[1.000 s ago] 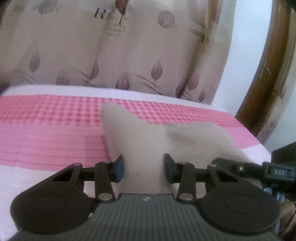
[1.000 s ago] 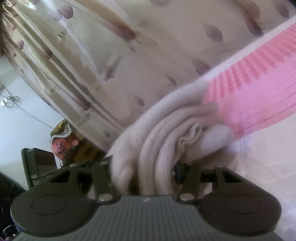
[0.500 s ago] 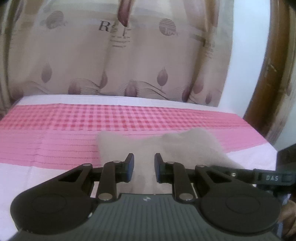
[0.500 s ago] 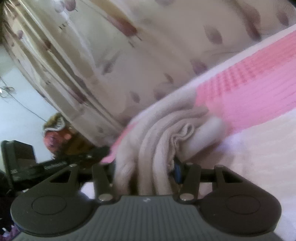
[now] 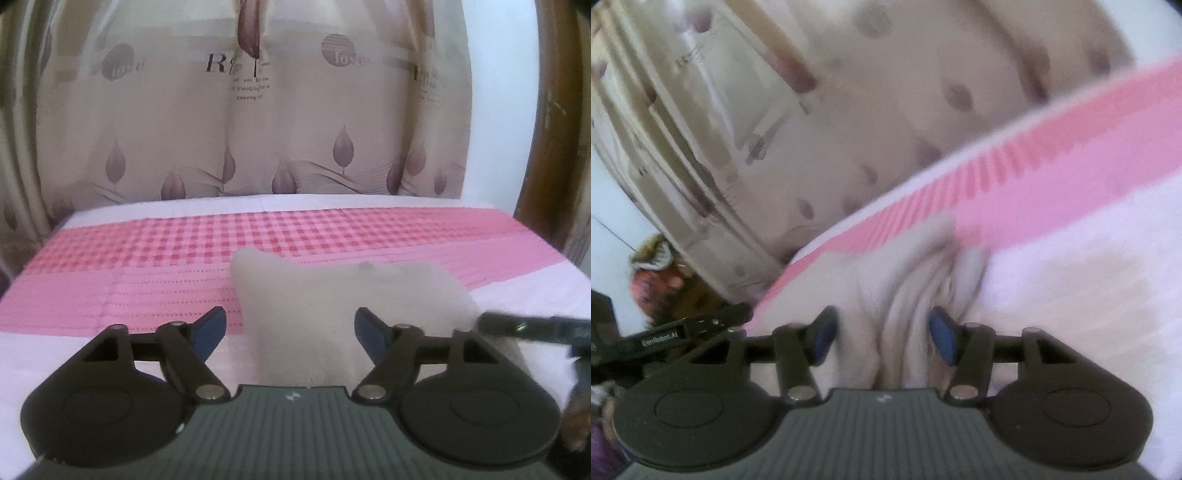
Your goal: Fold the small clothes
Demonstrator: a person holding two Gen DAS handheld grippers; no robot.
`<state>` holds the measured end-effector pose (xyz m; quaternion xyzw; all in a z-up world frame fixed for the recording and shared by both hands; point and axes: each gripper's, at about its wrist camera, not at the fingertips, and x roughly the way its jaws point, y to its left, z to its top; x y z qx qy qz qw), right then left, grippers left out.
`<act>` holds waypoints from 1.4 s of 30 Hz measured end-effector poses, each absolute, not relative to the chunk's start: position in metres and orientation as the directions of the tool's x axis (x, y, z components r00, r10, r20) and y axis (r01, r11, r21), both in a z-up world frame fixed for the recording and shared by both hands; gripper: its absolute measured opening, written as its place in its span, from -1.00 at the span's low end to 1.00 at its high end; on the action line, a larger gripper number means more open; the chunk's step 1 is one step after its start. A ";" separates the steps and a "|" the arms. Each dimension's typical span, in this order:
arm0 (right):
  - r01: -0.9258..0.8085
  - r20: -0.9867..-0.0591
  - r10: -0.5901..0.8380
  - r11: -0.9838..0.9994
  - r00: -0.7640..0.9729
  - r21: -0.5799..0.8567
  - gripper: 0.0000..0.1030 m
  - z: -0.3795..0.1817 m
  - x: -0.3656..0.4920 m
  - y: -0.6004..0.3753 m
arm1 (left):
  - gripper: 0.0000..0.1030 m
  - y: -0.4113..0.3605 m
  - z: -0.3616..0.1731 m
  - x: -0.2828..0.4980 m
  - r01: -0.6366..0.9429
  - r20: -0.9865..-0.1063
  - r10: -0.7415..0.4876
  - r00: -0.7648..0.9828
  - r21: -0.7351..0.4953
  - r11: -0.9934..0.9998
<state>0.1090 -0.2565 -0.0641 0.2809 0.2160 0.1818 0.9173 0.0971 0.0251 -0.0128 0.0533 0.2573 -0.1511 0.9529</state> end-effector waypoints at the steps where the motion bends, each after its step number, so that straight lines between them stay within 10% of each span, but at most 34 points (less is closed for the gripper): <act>1: -0.211 -0.288 0.428 0.800 0.857 0.562 0.12 -0.058 0.102 -0.254 | 0.63 0.024 -0.013 0.096 0.313 -0.501 -0.255 0.827 0.034 0.949; 8: -0.158 -0.261 0.248 0.934 0.933 0.322 0.67 -0.034 0.055 -0.219 | 1.00 0.014 -0.009 0.075 0.276 -0.412 -0.214 0.885 0.096 0.956; 30: -0.124 -0.149 0.163 0.963 0.975 0.241 0.80 -0.003 -0.004 -0.198 | 1.00 0.022 0.040 0.033 -0.002 -0.277 0.036 0.960 0.121 0.993; 42: -0.080 -0.175 0.119 0.974 0.977 0.213 0.83 -0.005 -0.009 -0.187 | 1.00 0.015 0.045 0.006 0.145 -0.227 -0.121 0.966 0.095 0.985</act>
